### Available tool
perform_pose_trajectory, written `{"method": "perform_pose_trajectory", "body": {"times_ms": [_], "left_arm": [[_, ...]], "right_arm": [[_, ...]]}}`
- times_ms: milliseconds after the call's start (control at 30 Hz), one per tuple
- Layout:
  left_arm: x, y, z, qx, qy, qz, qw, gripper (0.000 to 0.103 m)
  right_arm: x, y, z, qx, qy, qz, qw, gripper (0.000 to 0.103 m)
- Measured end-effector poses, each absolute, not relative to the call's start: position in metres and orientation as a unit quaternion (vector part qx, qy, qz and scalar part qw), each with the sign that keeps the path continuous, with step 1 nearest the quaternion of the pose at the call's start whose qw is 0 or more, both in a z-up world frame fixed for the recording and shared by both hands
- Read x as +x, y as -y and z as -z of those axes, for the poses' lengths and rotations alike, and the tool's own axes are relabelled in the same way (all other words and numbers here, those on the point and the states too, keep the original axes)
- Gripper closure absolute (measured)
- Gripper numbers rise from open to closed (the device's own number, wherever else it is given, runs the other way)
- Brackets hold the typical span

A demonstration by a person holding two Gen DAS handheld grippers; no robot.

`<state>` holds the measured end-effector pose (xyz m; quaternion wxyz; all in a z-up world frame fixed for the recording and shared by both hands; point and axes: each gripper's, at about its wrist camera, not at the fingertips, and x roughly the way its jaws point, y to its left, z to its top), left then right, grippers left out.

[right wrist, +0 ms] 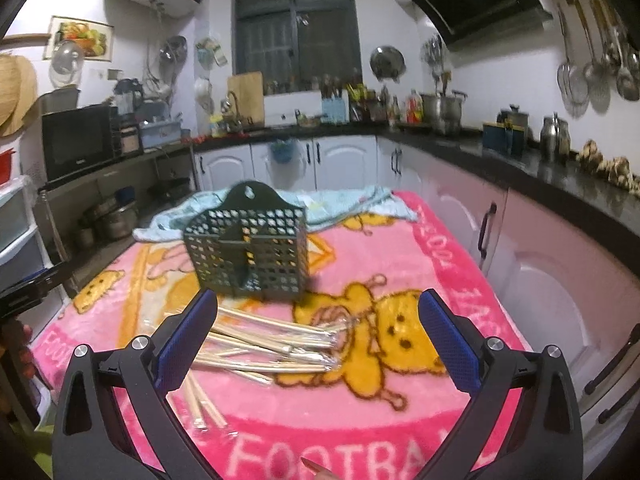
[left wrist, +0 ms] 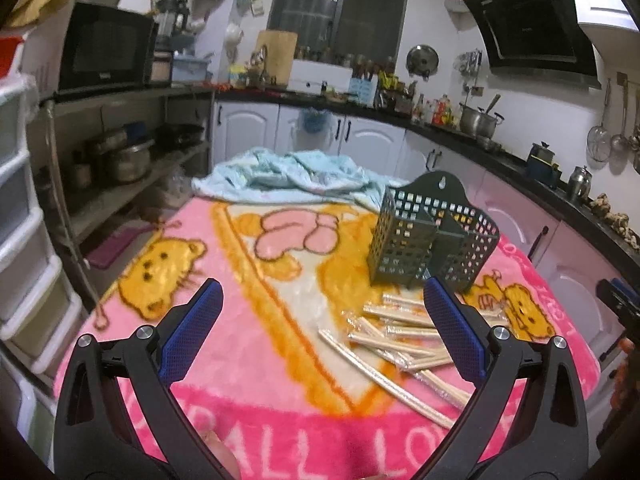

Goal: Organize utensils
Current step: 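Lower both tools to the wrapped chopsticks and close the right gripper on one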

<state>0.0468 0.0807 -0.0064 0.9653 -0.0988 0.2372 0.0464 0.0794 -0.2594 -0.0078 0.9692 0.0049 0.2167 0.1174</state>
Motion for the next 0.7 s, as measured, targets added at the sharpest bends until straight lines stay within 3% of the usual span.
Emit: {"method": "perform_pose_trajectory", "body": {"times_ms": [200, 267, 333, 400, 567, 633, 700], "left_arm": [[0.062, -0.085, 0.027, -0.116, -0.28, -0.025, 0.953, 0.01], [0.066, -0.084, 0.034, -0.121, -0.291, -0.011, 0.949, 0.01], [0.071, -0.083, 0.041, -0.126, -0.305, 0.0, 0.944, 0.011], [0.077, -0.08, 0.052, -0.13, -0.327, 0.008, 0.936, 0.015], [0.091, -0.075, 0.07, -0.137, -0.364, 0.026, 0.921, 0.037], [0.096, -0.074, 0.077, -0.142, -0.375, 0.037, 0.915, 0.041], [0.102, -0.074, 0.084, -0.153, -0.388, 0.044, 0.908, 0.045]], "right_arm": [[0.116, 0.265, 0.034, 0.005, -0.275, -0.115, 0.954, 0.006], [0.128, 0.266, 0.044, 0.004, -0.296, -0.113, 0.948, 0.01], [0.137, 0.267, 0.053, 0.004, -0.314, -0.114, 0.943, 0.021], [0.144, 0.269, 0.064, 0.007, -0.337, -0.118, 0.934, 0.025], [0.15, 0.272, 0.086, 0.024, -0.373, -0.143, 0.916, 0.041], [0.154, 0.272, 0.091, 0.026, -0.386, -0.154, 0.909, 0.051], [0.157, 0.27, 0.094, 0.024, -0.392, -0.163, 0.905, 0.054]]}}
